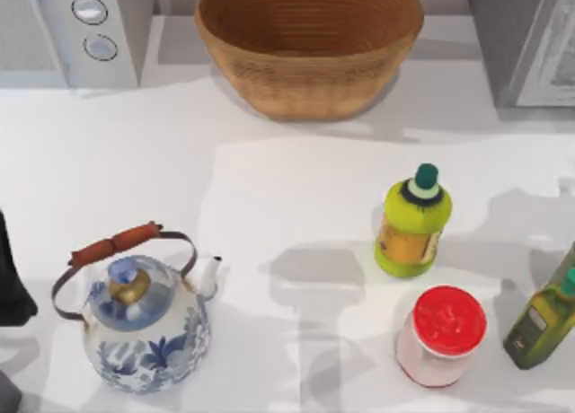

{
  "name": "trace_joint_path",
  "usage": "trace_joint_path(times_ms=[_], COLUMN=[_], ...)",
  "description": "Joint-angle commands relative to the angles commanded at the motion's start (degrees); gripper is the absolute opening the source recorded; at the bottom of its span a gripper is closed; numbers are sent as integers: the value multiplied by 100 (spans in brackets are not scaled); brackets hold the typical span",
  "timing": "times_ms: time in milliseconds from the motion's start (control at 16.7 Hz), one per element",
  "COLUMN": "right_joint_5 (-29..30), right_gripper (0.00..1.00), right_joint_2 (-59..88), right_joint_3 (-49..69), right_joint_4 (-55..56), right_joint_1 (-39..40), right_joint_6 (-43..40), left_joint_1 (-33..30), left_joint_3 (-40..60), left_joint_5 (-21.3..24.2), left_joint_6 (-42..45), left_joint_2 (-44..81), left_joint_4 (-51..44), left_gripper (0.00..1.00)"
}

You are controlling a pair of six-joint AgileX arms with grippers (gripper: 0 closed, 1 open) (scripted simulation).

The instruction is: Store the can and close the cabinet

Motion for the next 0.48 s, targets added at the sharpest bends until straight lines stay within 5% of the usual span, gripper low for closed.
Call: trace_joint_path(times_ms=[480], right_joint_5=[-20], right_gripper=[0], right_joint_2=[-548], right_joint_3=[214], right_joint_4=[-616], right_joint_1=[-6], right_joint_6=[8], left_joint_1=[0], left_joint_3=[0], left_joint_5=[0], left_joint_6=[0], left_joint_2=[0], left_joint_4=[0], left_gripper=[100])
